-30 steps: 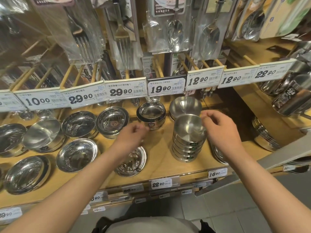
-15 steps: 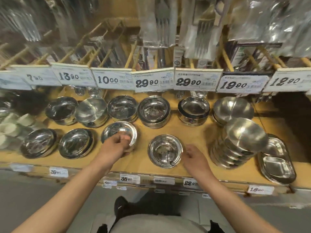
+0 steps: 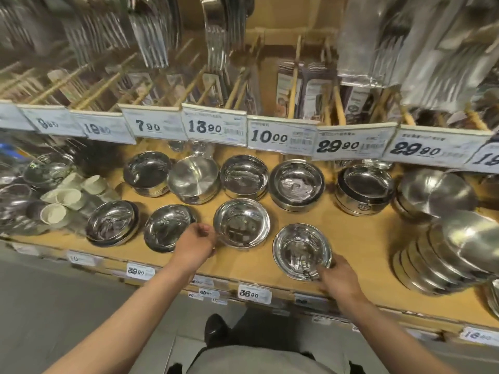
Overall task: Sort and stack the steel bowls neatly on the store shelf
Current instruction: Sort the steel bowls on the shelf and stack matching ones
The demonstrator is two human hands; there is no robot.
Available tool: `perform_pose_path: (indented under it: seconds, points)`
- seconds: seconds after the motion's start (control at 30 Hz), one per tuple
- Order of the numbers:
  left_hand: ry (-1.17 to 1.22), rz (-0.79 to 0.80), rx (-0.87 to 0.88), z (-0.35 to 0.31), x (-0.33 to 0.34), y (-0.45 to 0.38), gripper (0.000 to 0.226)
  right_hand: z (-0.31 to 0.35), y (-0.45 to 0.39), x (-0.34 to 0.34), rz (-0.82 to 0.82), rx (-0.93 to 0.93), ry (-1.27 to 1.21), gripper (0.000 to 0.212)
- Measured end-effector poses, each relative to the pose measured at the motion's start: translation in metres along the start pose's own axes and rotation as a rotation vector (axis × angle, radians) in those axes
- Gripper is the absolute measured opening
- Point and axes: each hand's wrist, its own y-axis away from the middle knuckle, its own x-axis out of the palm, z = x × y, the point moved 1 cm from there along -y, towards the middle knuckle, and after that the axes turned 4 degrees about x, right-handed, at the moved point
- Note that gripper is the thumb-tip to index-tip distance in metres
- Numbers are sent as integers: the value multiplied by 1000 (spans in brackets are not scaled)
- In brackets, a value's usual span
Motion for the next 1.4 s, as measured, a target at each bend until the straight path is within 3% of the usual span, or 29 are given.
perform_pose_path:
  seconds: [0.17,0.37,0.53,0.63,0.77,0.87,0.97,1.1,1.27,1.4]
  points:
    - [-97,9,-43,2,5,-20,29,-4,-1,9,112,94,-192,26]
    - [-69,20,-35,2,13,-32,9,8,5,1,38,58,-72,17]
    - [23,2,-26,-12,7,-30,11,28,19,-19,-91,-49,-52,13]
    - [130,43,-31,-26,19,-17,16,40,24,-21,46,-61,-257,21]
    - [238,243,-71,-38,54,9,22,55,27,-24,228,-83,-365,38]
    - [229,297,-67,-32,78,23,17,60,23,-31,249,-115,-385,30]
    - [208,278,-64,-21,93,27,12,53,15,-39,210,-148,-344,12]
    - [165,213,-47,-2,108,31,7,37,2,-39,177,-150,-211,21]
    - [45,88,-4,15,119,33,11,27,-3,-33,137,-164,-75,16]
    - [-109,80,67,11,120,32,32,33,-3,-29,35,-211,-4,16]
